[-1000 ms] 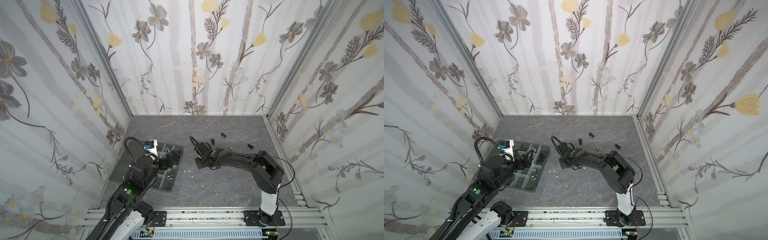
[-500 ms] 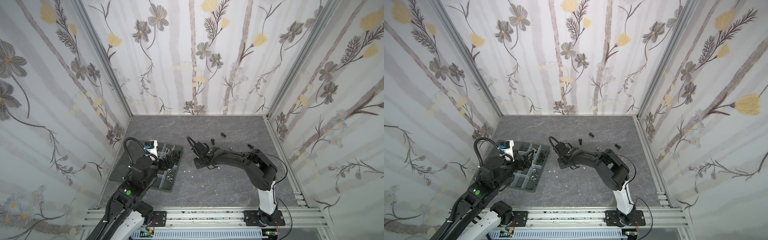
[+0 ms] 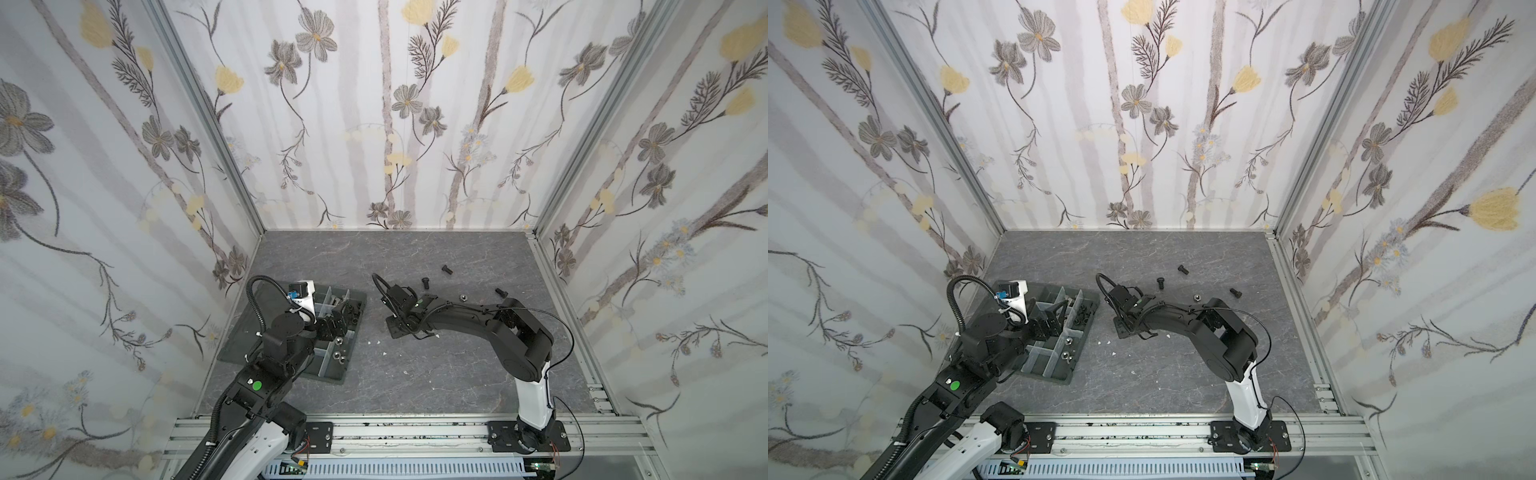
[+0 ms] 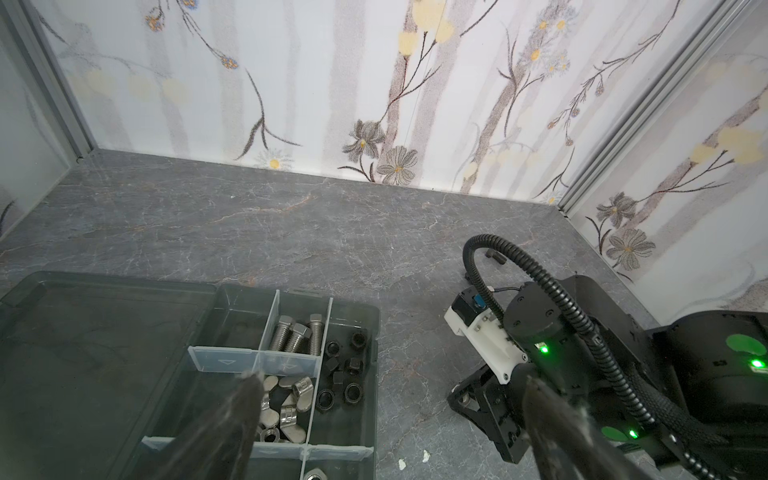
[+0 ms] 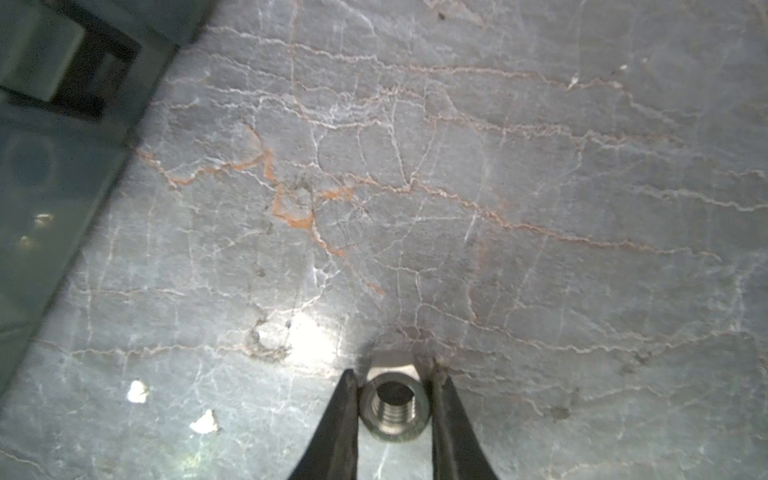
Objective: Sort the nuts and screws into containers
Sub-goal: 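Lower the right gripper onto the silver hex nut and close on it, then carry the hex nut with the right gripper over the organizer box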
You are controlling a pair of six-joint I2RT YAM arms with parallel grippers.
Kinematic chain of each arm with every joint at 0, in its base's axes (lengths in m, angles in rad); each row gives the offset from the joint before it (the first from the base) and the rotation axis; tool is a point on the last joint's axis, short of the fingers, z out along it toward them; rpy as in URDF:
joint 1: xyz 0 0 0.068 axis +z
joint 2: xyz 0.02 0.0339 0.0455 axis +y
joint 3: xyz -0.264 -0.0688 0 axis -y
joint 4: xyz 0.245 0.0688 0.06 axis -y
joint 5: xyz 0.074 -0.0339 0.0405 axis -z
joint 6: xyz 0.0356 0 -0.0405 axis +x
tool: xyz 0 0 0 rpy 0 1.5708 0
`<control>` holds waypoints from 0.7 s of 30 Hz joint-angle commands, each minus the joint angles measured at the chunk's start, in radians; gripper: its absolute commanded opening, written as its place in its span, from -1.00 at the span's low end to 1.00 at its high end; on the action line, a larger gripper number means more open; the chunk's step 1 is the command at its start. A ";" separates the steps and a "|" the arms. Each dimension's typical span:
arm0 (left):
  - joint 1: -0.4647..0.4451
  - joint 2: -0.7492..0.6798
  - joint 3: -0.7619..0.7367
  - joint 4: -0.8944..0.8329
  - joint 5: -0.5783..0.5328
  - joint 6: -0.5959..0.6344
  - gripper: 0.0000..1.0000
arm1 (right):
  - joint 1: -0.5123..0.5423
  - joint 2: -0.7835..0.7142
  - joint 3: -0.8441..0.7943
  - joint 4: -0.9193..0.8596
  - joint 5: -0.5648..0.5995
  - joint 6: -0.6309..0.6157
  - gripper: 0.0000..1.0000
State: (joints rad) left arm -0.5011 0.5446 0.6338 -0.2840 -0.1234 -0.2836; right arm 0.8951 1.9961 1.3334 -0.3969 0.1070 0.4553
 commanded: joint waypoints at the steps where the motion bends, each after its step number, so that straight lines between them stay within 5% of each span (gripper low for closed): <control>1: 0.002 -0.021 -0.002 0.032 -0.042 0.009 0.95 | 0.009 -0.042 0.000 0.008 0.001 0.004 -0.64; 21: 0.004 -0.087 -0.006 0.037 -0.114 0.003 0.97 | 0.114 -0.133 0.024 0.171 -0.229 0.023 -0.66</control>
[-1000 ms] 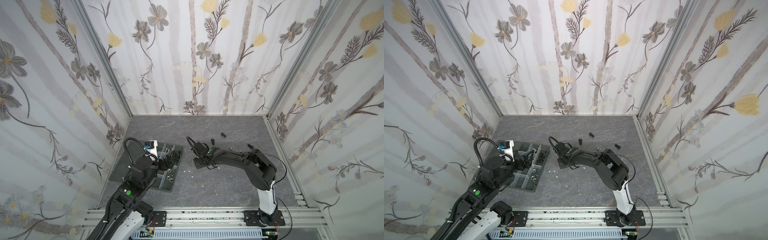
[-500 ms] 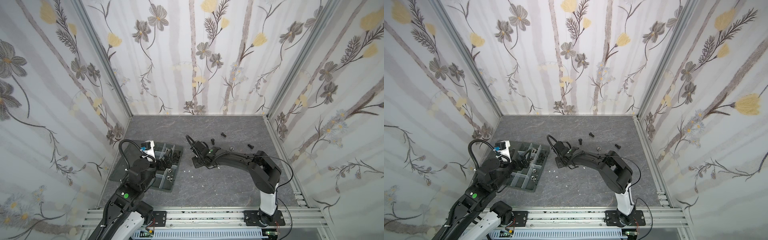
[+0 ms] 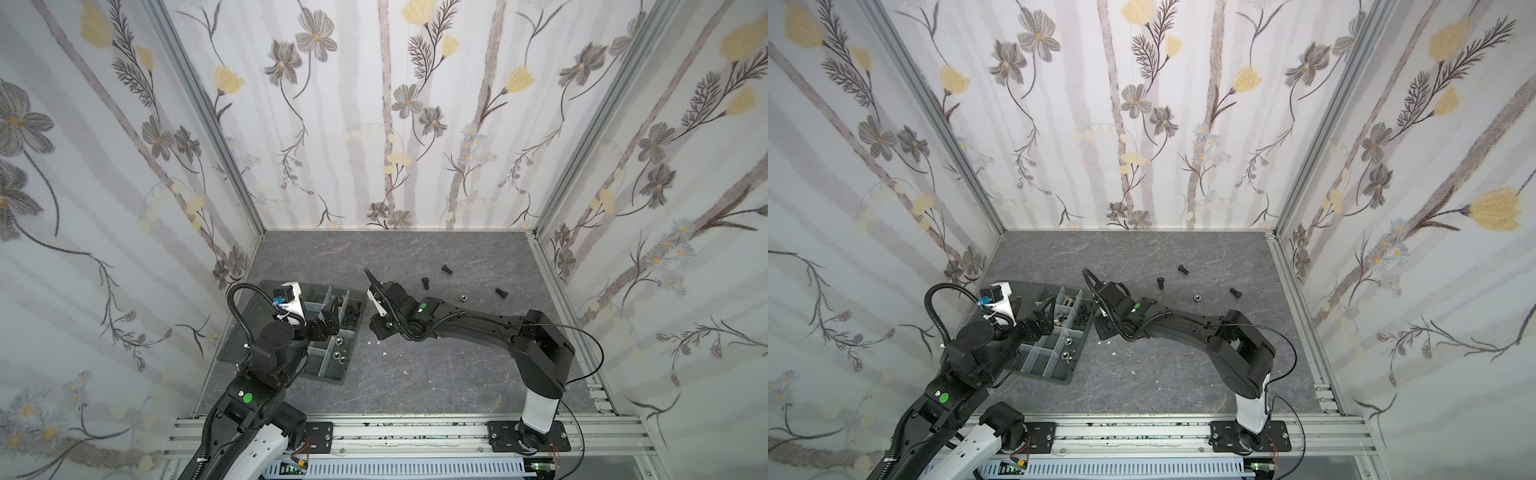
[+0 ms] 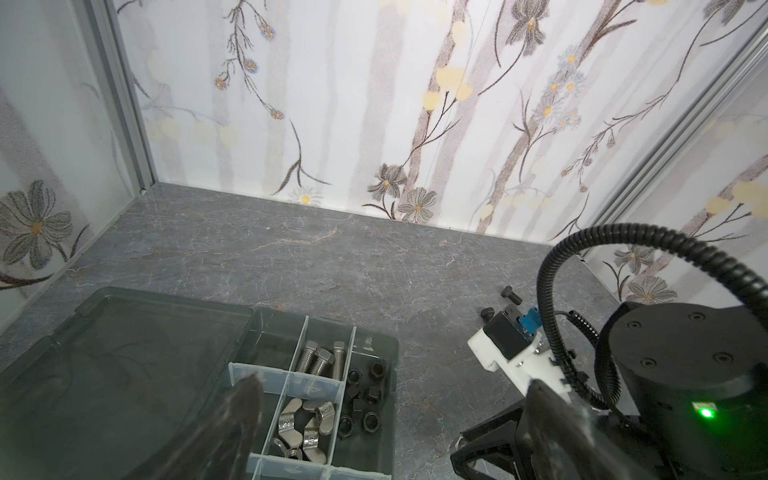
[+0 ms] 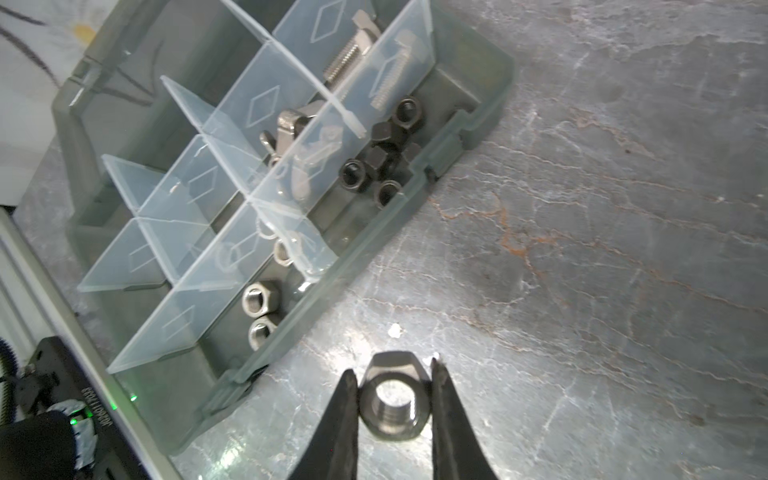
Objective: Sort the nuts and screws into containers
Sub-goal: 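Carry the hex nut with the right gripper over the organizer box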
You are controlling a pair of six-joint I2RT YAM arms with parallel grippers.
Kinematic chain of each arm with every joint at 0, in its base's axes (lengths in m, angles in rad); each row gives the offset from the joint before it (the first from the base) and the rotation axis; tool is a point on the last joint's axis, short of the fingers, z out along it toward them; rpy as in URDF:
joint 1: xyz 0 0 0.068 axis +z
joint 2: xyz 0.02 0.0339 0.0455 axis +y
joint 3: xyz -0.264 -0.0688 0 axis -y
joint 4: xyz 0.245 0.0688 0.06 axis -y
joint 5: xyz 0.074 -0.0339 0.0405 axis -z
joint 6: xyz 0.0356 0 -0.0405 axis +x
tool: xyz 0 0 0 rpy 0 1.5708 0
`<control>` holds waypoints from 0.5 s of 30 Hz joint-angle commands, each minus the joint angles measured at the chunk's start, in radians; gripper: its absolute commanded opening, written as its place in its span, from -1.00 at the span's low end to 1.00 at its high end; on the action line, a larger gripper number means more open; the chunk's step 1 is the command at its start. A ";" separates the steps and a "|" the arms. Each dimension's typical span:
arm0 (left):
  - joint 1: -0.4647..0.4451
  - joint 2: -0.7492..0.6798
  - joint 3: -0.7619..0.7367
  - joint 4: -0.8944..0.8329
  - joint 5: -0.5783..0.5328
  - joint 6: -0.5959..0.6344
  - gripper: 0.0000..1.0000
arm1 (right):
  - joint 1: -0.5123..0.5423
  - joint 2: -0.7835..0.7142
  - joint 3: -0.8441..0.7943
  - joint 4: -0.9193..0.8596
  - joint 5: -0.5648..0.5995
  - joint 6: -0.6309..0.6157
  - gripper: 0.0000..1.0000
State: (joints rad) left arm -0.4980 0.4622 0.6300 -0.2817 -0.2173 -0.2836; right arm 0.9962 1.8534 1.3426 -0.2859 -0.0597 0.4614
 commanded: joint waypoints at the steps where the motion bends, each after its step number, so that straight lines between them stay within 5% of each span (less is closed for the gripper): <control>1: 0.001 -0.006 -0.003 0.035 -0.020 0.003 0.96 | 0.019 0.020 0.022 0.063 -0.069 0.017 -0.66; 15: 0.006 -0.010 -0.004 0.038 -0.020 0.004 0.97 | 0.094 0.152 0.146 0.076 -0.133 0.032 -0.65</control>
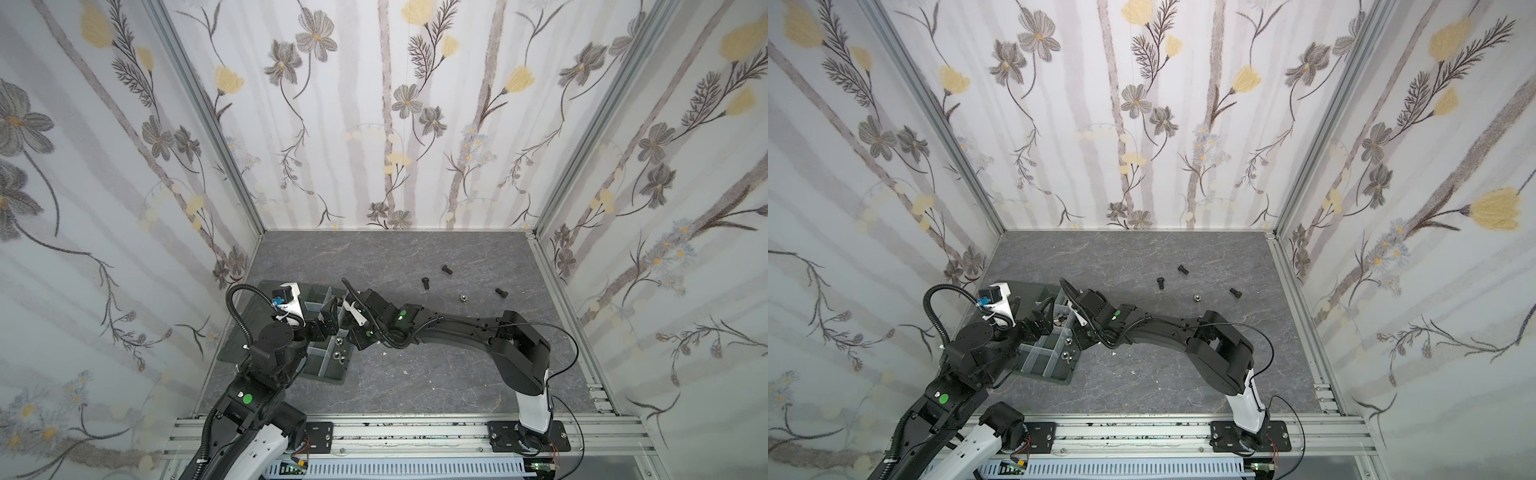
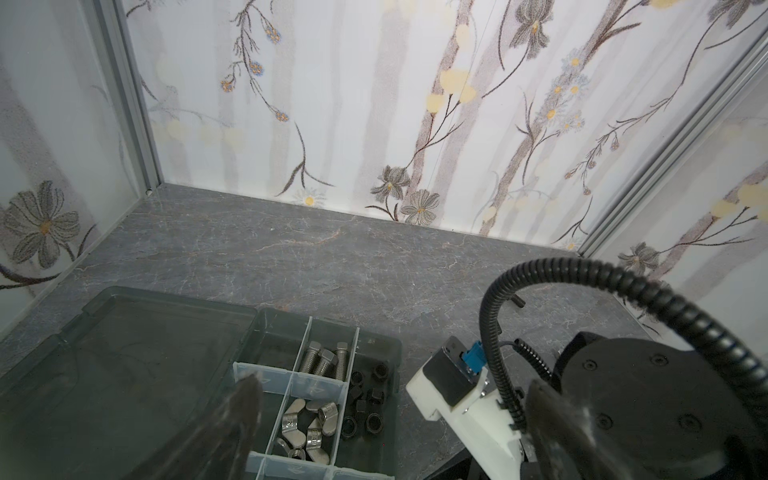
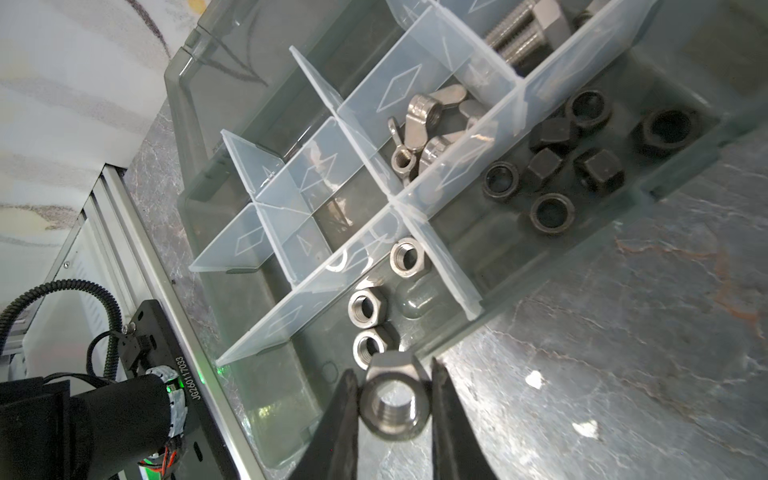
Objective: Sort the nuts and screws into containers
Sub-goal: 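Carry the hex nut with the right gripper over the organizer box, then open the right gripper to drop the hex nut into a compartment, then reach both grippers out toward the loose silver hex nuts on the table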
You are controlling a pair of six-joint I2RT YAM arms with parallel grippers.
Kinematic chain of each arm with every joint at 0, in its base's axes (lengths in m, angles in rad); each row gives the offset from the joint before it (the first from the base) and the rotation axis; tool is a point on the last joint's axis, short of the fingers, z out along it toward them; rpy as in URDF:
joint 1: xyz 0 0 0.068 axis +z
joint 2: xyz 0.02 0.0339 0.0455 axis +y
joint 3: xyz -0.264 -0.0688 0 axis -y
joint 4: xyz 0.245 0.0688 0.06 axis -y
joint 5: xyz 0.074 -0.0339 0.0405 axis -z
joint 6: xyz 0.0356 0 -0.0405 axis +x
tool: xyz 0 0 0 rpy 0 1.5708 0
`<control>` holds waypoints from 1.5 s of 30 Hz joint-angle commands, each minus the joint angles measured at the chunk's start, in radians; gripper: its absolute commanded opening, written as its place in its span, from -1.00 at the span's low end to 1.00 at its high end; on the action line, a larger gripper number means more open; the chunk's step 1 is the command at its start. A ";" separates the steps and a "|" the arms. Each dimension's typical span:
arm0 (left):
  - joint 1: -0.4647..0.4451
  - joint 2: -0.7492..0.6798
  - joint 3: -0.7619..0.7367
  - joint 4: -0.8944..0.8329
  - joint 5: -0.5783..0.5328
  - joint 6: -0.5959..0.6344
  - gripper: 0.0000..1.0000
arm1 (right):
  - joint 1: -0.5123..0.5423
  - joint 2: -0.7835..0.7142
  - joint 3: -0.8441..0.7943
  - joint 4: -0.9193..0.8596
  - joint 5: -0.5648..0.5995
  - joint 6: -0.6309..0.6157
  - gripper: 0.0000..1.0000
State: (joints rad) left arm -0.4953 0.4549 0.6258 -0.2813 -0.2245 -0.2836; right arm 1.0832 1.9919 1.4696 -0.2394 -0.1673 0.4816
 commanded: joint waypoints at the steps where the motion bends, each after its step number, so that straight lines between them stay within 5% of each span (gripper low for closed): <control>1: 0.003 -0.002 -0.001 0.037 -0.014 0.004 0.97 | 0.009 0.020 0.026 0.029 -0.029 0.012 -0.65; 7: 0.002 -0.002 -0.002 0.037 -0.017 0.002 0.98 | 0.012 0.059 0.042 0.054 -0.060 0.027 -0.60; 16: 0.002 0.004 0.001 0.037 0.002 -0.011 0.98 | 0.011 0.079 0.060 0.066 -0.083 0.027 -0.16; 24: 0.002 0.047 0.045 0.025 0.053 -0.008 0.99 | -0.011 0.039 0.033 0.075 -0.077 0.023 -0.11; 36: -0.030 0.251 0.211 -0.048 0.124 -0.027 0.99 | -0.103 -0.225 -0.279 0.263 -0.066 0.059 -0.11; 45: -0.224 0.477 0.346 -0.087 -0.013 -0.048 0.99 | -0.255 -0.499 -0.577 0.411 -0.080 0.099 -0.11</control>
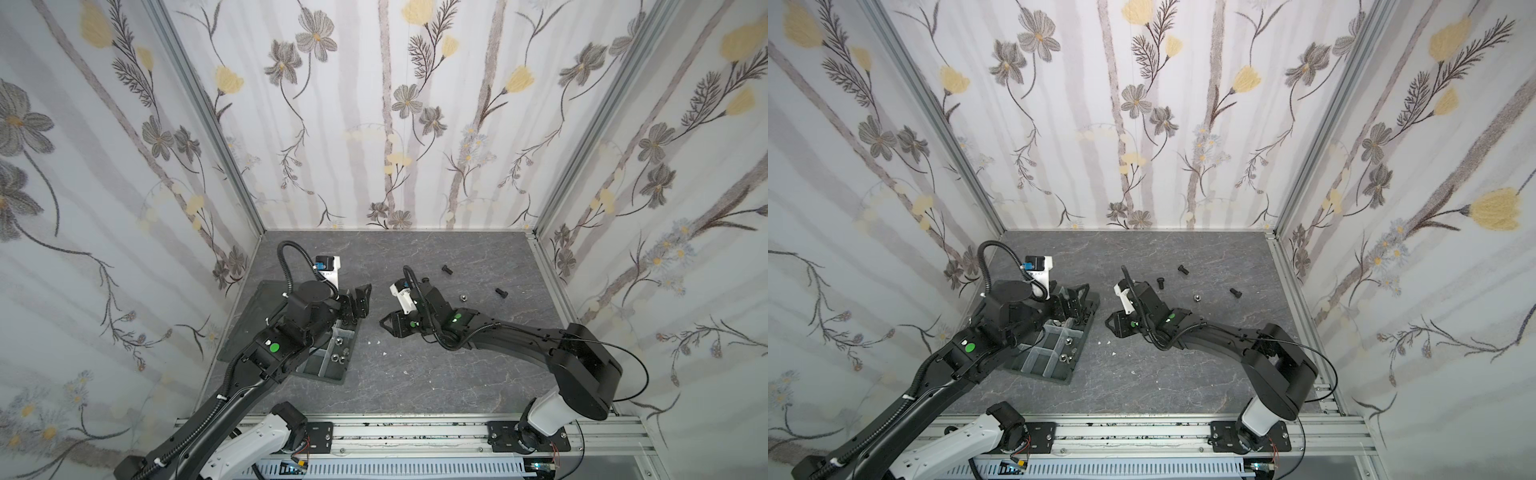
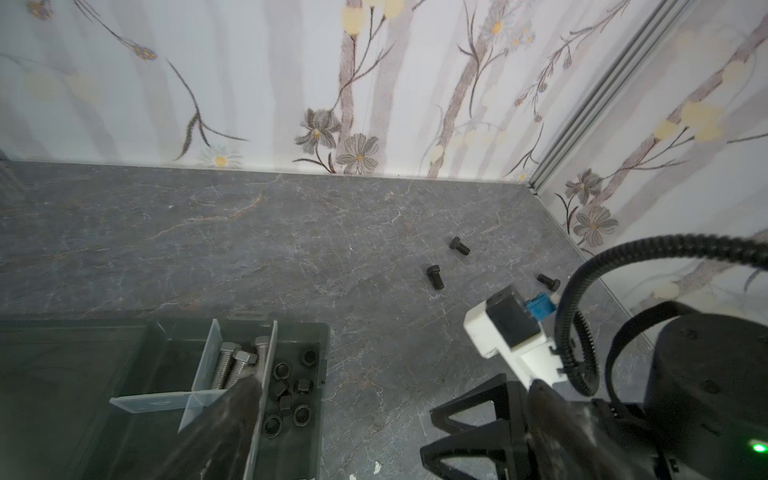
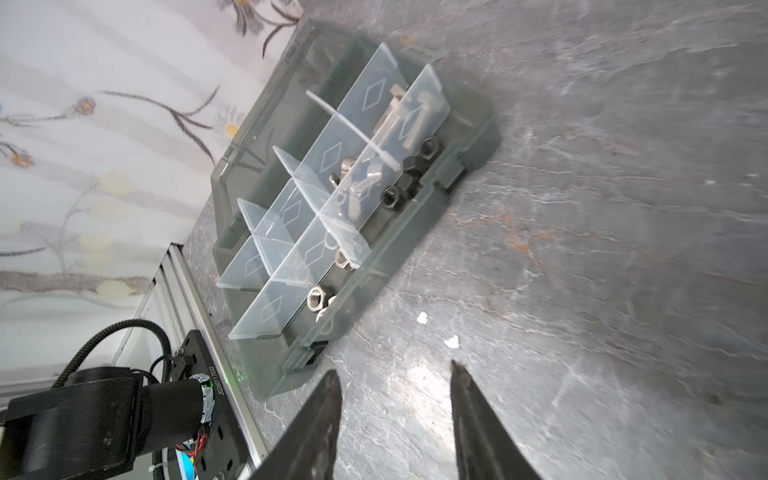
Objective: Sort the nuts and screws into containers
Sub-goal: 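Reach both grippers out toward the loose silver hex nuts on the table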
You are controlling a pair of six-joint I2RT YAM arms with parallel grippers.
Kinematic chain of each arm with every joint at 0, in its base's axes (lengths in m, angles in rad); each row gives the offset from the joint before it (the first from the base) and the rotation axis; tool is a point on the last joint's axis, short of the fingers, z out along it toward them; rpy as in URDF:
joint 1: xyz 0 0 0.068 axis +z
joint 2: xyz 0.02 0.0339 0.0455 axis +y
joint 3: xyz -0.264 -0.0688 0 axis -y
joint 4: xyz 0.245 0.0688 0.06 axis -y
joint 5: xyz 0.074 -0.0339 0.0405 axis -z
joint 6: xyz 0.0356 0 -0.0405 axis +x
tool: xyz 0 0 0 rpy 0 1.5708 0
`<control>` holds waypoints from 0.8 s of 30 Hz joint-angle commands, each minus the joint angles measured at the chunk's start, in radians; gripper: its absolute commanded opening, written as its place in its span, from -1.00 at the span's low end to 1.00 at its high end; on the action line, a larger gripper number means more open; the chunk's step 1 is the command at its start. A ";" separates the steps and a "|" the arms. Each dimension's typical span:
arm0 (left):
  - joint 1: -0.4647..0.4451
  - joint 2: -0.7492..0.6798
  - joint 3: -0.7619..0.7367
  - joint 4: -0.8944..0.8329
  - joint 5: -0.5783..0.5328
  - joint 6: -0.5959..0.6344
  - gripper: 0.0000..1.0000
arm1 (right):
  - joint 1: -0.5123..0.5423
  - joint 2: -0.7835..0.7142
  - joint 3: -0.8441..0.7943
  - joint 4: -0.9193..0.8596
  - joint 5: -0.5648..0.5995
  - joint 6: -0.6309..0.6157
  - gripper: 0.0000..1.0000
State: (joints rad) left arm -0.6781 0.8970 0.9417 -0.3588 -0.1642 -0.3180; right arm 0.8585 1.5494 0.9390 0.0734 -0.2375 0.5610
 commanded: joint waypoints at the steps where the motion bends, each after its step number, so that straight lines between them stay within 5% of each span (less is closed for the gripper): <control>1: -0.066 0.063 0.045 -0.009 -0.095 -0.013 0.99 | -0.068 -0.090 -0.081 0.109 -0.015 0.025 -0.11; 12: -0.189 0.333 0.189 0.017 -0.193 0.009 1.00 | -0.368 -0.373 -0.328 0.110 -0.061 0.024 -0.11; 24: -0.224 0.667 0.401 0.041 -0.114 0.038 1.00 | -0.695 -0.533 -0.474 0.138 -0.127 0.061 0.04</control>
State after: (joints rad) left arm -0.8978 1.5135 1.2972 -0.3397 -0.2974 -0.2905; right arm 0.2020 1.0340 0.4805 0.1642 -0.3294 0.6022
